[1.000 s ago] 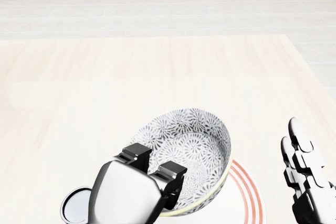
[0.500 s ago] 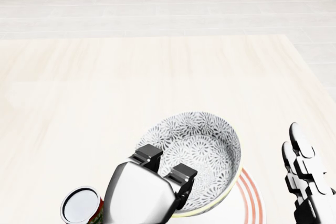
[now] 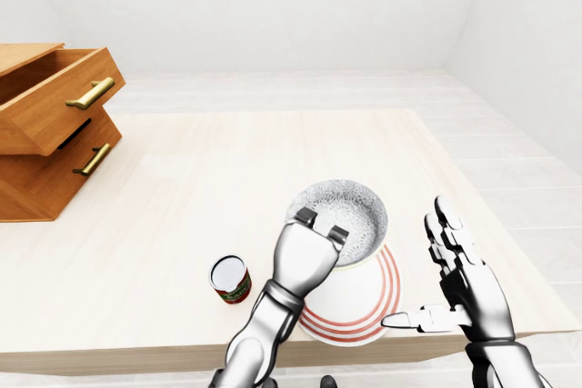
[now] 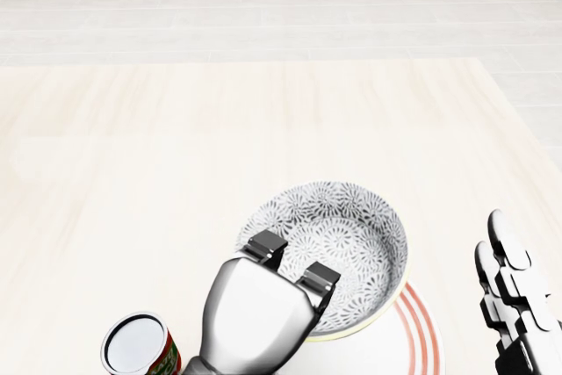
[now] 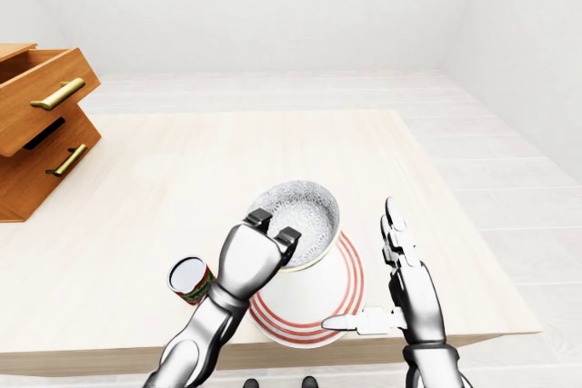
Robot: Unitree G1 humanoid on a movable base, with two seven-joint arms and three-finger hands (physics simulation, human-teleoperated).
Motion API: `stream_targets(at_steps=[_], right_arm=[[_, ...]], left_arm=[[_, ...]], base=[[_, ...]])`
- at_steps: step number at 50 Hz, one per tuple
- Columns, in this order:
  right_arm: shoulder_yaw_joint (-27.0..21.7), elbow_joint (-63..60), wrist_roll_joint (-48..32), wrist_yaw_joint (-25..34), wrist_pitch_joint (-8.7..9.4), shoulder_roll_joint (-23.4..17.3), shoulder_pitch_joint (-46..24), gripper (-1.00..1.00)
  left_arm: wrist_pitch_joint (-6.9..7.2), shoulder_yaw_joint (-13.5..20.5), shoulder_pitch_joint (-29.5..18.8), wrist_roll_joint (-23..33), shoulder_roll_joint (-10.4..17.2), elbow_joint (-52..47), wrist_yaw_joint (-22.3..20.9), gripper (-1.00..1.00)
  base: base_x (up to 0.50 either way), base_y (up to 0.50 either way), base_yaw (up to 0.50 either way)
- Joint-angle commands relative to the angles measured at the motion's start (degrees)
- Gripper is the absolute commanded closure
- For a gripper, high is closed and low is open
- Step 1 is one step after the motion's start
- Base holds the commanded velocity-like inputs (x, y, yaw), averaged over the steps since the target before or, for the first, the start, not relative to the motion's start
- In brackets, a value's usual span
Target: Put the bowl on the plate.
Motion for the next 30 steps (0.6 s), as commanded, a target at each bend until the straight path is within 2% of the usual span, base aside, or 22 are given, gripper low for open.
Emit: stream_targets(at_steps=[1,9,16,23,27,30], right_arm=[[-0.47,0.62,0.11,0.45,-0.68,0.32,0.03,-1.0],[-1.03,1.27,0.43,0.73,-1.07,0.38,-0.14,-1.0],[-1.43,1.84,0.46,1.0,-1.43,0.4,-0.39,-1.0],[-1.44,2.4,0.26,0.98,-1.39,0.39,-0.87,-1.0],[-1.25,2.57,0.05,0.81,-1.08,0.31,-1.26,-1.0],[-0.97,2.25,-0.24,0.69,-1.0,0.31,-1.04,-1.0]], left_arm=[[0.0,1.92,-4.63,4.19,-1.8,7.78,7.17,1.0],[0.0,3.24,-6.7,4.89,-2.97,10.85,8.0,1.0],[0.0,3.68,-7.53,6.51,-2.75,14.77,10.71,1.0],[0.0,3.75,-7.06,7.59,-1.94,14.58,11.28,1.0],[0.0,3.75,-8.31,10.37,-1.85,17.36,11.28,1.0],[0.0,3.94,-8.26,10.22,-2.08,18.48,11.28,1.0]], base=[[0.0,0.0,0.0],[0.0,0.0,0.0],[0.0,0.0,0.0],[0.0,0.0,0.0],[0.0,0.0,0.0],[0.0,0.0,0.0]])
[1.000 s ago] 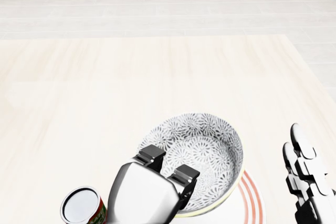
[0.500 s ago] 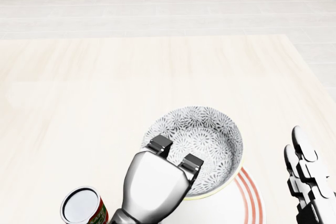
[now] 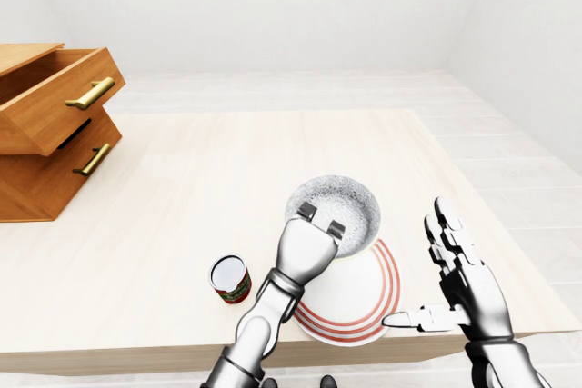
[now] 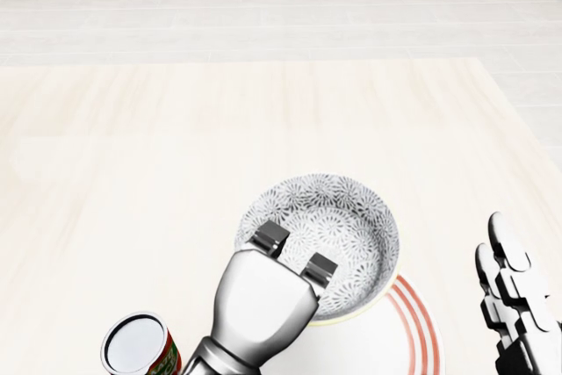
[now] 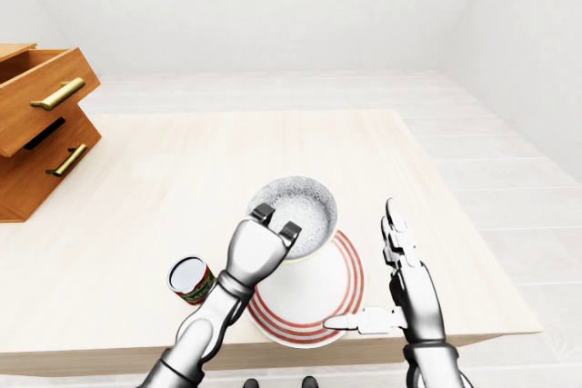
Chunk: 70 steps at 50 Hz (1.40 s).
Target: Put the bowl on the plate.
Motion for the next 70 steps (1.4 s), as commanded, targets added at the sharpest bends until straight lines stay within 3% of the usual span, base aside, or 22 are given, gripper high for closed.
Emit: stream_targets(at_steps=[1,31,47,70], right_arm=[[0.19,0.03,-0.39,-0.17,0.27,-0.05,-0.23,-1.0],[0.58,1.35,-0.39,-0.72,0.7,-0.88,-1.42,-1.0],[0.13,1.2,0.16,-0.54,0.2,-0.89,-0.81,-1.0],[0.39,-0.24,-0.58,-0.44,1.24,-0.66,-0.77,-1.0]], left_arm=[[0.0,0.52,-0.85,3.43,-0.01,3.79,0.99,1.0],[0.0,-0.84,-1.06,8.56,0.26,13.81,0.99,1.0],[0.0,-1.97,0.84,9.19,0.59,11.8,0.99,1.0],[0.0,-2.3,1.39,9.13,0.93,10.8,0.99,1.0]], base=[[0.0,0.0,0.0],[0.0,0.0,0.0],[0.0,0.0,0.0],[0.0,0.0,0.0]])
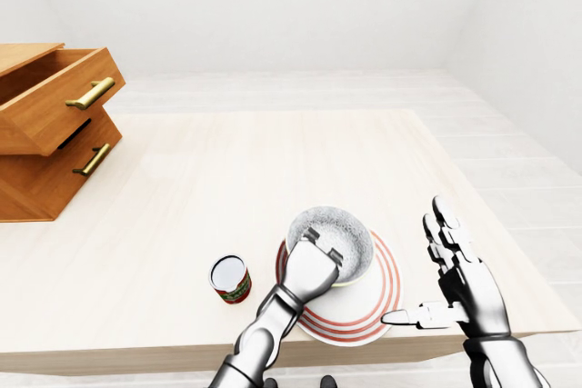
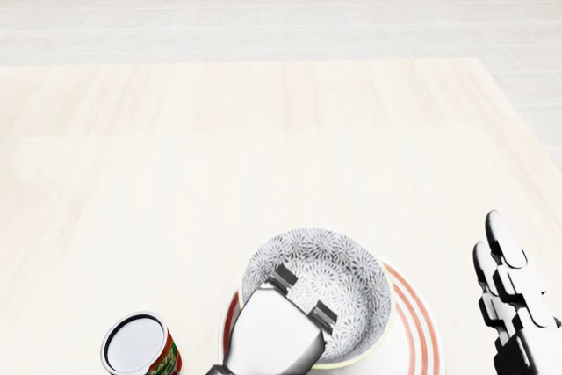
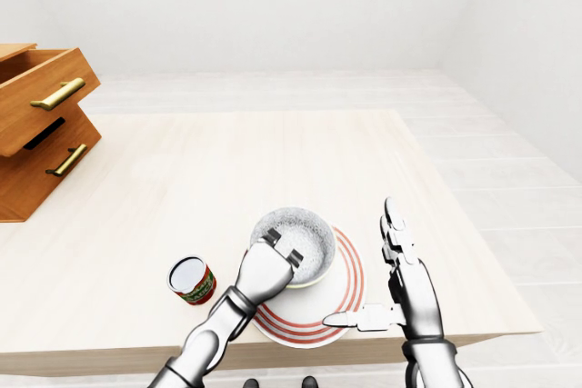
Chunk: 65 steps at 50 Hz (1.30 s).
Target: Put the bowl on the plate.
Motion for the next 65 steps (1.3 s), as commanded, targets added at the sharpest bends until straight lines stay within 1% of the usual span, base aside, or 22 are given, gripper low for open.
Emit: stream_targets(at_steps=[1,11,19,23,32,43,54,63,65], right_arm=[[0.04,-0.73,-0.2,0.07,0.5,0.04,0.09,-1.0],[-0.13,-0.26,-0.18,0.1,0.3,0.08,-0.09,-1.0],[-0.21,-0.15,-0.12,0.09,0.28,0.07,-0.18,-1.0],[-0.25,0.37,-0.13,0.06,-0.03,0.01,-0.23,-1.0],[-0.17,0.18,-0.19,0.02,0.21,-0.03,-0.35,-1.0],[-0.45,0.4,0.01,0.09,-0.19,0.01,-0.15,-1.0],[-0.36,0.65,-0.04,0.07,-0.18,0.01,-0.4,-1.0],[-0.42,0.64,-0.02,-0.01,0.1,-0.15,-0.63,-1.0],[-0.44,0.52,0.07,0.03,0.16,-0.16,-0.63,-1.0]], left_arm=[[0.0,-0.32,0.49,0.59,0.1,-0.38,0.0,1.0],[0.0,-1.01,1.22,0.71,0.21,-0.13,0.0,1.0],[0.0,-0.72,0.68,0.44,0.1,0.31,0.0,1.0],[0.0,-0.6,0.5,0.53,0.08,1.06,0.0,1.0],[0.0,-0.78,0.72,0.59,0.03,1.46,0.0,1.0],[0.0,-0.95,1.43,0.3,0.3,0.17,0.0,1.0],[0.0,-1.1,1.71,0.16,0.35,-0.11,0.0,1.0],[0.0,-0.65,1.2,-0.24,0.48,-0.45,0.0,0.77],[0.0,-0.57,1.23,-0.3,0.52,-0.64,0.0,0.66]], base=[[0.0,0.0,0.0],[0.0,0.0,0.0],[0.0,0.0,0.0],[0.0,0.0,0.0],[0.0,0.0,0.0],[0.0,0.0,0.0],[0.0,0.0,0.0],[0.0,0.0,0.0],[0.0,0.0,0.0]])
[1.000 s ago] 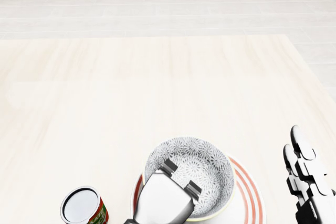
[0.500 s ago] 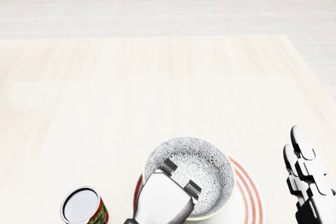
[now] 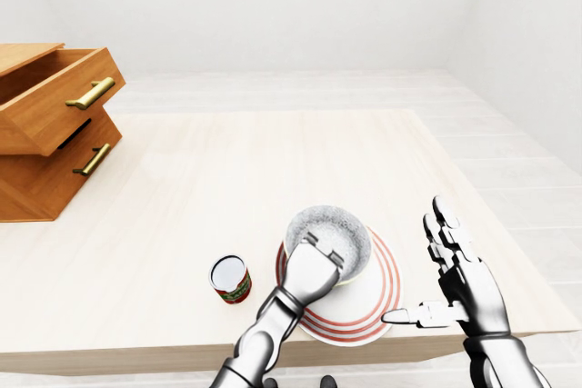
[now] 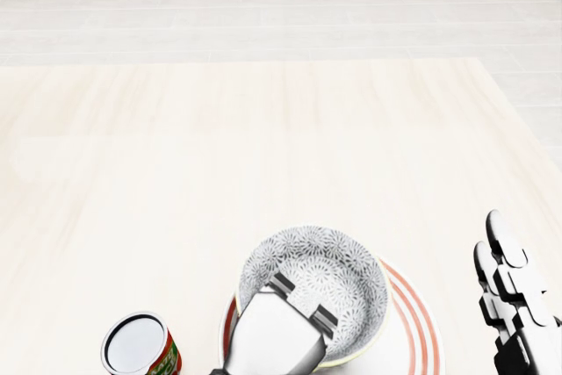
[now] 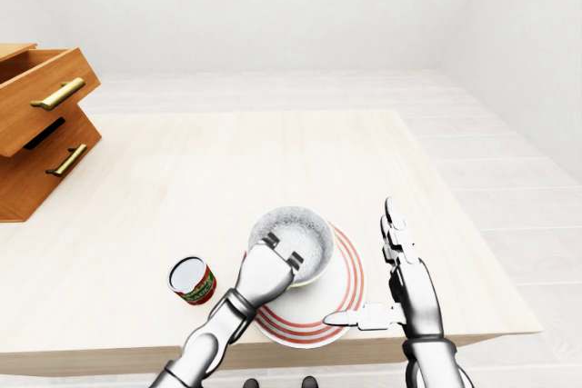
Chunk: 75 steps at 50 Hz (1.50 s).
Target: Put the bowl on the plate.
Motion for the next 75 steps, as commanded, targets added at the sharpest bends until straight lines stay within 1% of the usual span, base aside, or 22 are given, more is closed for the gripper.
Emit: stream_targets(at_steps=[1,2,3,4,6,9,10,12,17,28,34,43,46,51,55,59,65,75], right_arm=[[-0.03,-0.13,0.06,-0.01,0.18,-0.09,-0.14,-1.0],[-0.03,-0.12,0.06,-0.01,0.18,-0.09,-0.14,-1.0],[-0.01,-0.1,0.04,-0.01,0.17,-0.09,-0.13,-1.0],[0.01,-0.09,-0.01,-0.04,0.08,-0.07,-0.11,-1.0],[0.08,-0.14,-0.06,0.0,-0.01,-0.03,0.04,-1.0],[0.03,-0.25,-0.07,-0.01,-0.02,-0.01,0.16,-1.0],[0.0,-0.29,0.0,0.04,0.02,-0.01,0.17,-1.0],[-0.05,-0.32,0.0,0.04,0.07,0.01,0.14,-1.0],[0.05,0.13,-0.2,-0.07,-0.03,-0.03,-0.15,-1.0],[0.11,-0.5,-0.22,-0.01,0.06,0.0,0.22,-1.0],[0.08,-0.87,-0.25,0.09,0.29,0.06,0.27,-1.0],[0.13,-1.2,-0.47,0.05,0.79,-0.01,0.05,-1.0],[0.03,-1.34,-0.5,0.04,1.08,-0.04,-0.06,-1.0],[-0.01,-1.6,-0.76,-0.05,1.18,0.04,-0.06,-1.0],[-0.22,-1.78,-0.56,-0.04,1.36,0.06,-0.15,-1.0],[-0.15,-1.78,-0.56,0.07,1.15,0.17,0.01,-1.0],[-0.23,-1.67,-0.46,0.09,1.2,0.18,-0.07,-1.0],[-0.55,-1.82,-0.11,0.2,1.4,0.22,-0.22,-1.0]], left_arm=[[0.0,0.08,0.46,0.42,0.36,0.26,0.0,0.55],[0.0,0.08,0.46,0.43,0.36,0.26,0.0,0.55],[0.0,0.08,0.43,0.49,0.35,0.36,0.0,0.51],[0.0,0.08,0.41,0.55,0.35,0.44,0.0,0.4],[0.0,0.05,0.46,0.67,0.36,0.55,0.0,0.3],[0.0,0.01,0.61,0.67,0.37,0.44,0.0,0.27],[0.0,0.01,0.57,0.71,0.4,0.51,0.0,0.21],[0.0,0.11,0.47,0.64,0.35,0.52,0.0,0.17],[0.0,0.4,0.13,0.5,0.4,0.7,0.0,0.1],[0.0,0.74,0.07,0.37,0.42,0.39,0.0,0.05],[0.0,0.89,0.25,0.02,0.6,-0.92,0.0,-0.01],[0.0,1.16,0.21,-0.17,0.77,-1.44,0.0,-0.22],[0.0,1.29,0.33,-0.4,0.91,-2.17,0.0,-0.36],[0.0,1.35,0.58,-0.57,1.05,-3.02,0.0,-0.47],[0.0,1.4,0.75,-0.76,1.14,-3.51,0.0,-0.52],[0.0,1.54,0.65,-0.86,1.19,-3.55,0.0,-0.62],[0.0,1.83,0.76,-1.32,1.33,-4.47,0.0,-0.66],[0.0,3.32,0.18,-2.82,1.67,-6.62,0.0,-0.8]], base=[[0.0,0.0,0.0],[0.0,0.0,0.0],[0.0,0.0,0.0],[0.0,0.0,0.0],[0.0,0.0,0.0],[0.0,0.0,0.0],[0.0,0.0,0.0],[0.0,0.0,0.0],[0.0,0.0,0.0],[0.0,0.0,0.0],[0.0,0.0,0.0],[0.0,0.0,0.0],[0.0,0.0,0.0],[0.0,0.0,0.0],[0.0,0.0,0.0],[0.0,0.0,0.0],[0.0,0.0,0.0],[0.0,0.0,0.0]])
